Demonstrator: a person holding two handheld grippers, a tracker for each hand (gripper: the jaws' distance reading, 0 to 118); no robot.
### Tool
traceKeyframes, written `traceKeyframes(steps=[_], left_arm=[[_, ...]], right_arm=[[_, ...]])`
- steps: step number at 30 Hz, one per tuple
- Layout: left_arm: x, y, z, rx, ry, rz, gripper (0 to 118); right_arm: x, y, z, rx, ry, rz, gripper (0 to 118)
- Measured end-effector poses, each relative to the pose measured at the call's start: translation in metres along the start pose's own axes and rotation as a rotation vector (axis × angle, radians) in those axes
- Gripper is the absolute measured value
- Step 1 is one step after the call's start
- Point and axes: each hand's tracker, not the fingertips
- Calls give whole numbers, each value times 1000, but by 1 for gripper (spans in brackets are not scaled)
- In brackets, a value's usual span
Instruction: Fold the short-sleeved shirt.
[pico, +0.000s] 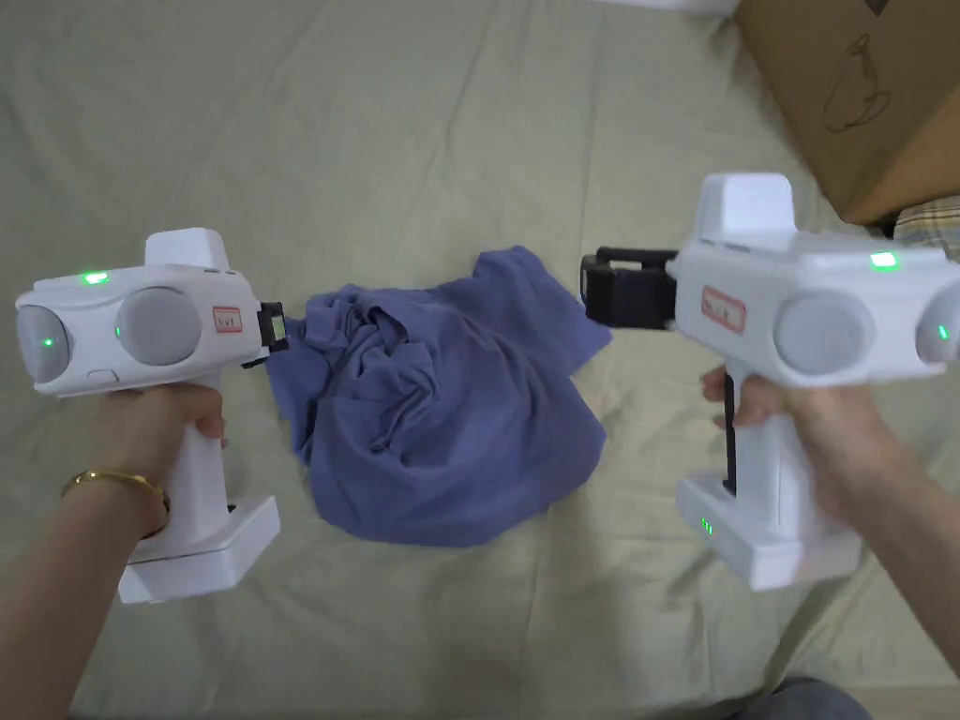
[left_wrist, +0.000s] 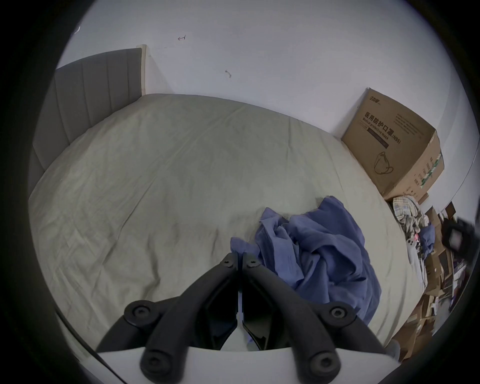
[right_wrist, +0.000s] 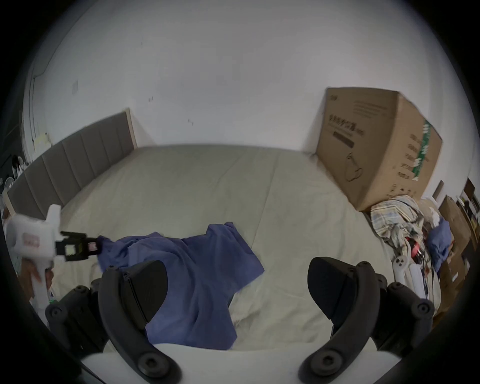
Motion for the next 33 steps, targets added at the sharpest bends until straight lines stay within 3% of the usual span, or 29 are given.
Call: traceKeyframes(steps=[4,7,11,15,19,22,24,27,33], left_arm=[[-5,-7,-1,3,7,-10,0],[-8,-9,0,5,-6,22,0],[-10,-8,0,16,-23,42,0],[-15,-8,-4,10,-31,73,0],[-21,-7,-10,4,-36,79,0],[-27,-10,-15,-4,-36,92,0],[-28,-13,-17,-14,-32,89,0],[-29,-14,-16,-20,-30,99,0],[-37,-3,-1,12,-57,117,0]], right_arm=[[-5,41,-70,-117,-4,38,110],[-12,56,-130,-244,-25,19,110],[-25,56,-194,-342,-82,-38,107],[-42,48,-236,-386,-81,-4,99],[-51,39,-262,-408,-83,-26,69],[-50,34,-264,-393,-95,-56,2],[-47,34,-259,-382,-110,-100,2],[-36,40,-243,-393,-43,-152,1],[-9,75,-148,-235,57,-119,1]])
